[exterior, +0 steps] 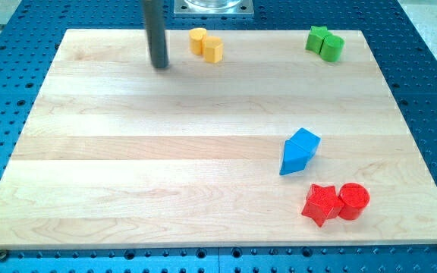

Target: Push the yellow blocks slightly to the left

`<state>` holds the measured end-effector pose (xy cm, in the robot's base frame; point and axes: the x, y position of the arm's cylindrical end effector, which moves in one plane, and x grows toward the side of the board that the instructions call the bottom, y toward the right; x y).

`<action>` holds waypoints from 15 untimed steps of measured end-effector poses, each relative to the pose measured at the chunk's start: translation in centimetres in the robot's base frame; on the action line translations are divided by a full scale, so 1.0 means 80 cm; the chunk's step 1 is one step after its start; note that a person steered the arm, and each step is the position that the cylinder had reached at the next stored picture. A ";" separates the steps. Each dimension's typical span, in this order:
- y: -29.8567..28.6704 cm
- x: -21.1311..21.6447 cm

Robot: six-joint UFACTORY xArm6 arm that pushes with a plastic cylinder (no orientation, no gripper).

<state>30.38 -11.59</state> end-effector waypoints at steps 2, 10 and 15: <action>0.123 0.027; 0.293 0.076; 0.371 0.113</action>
<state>39.46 18.11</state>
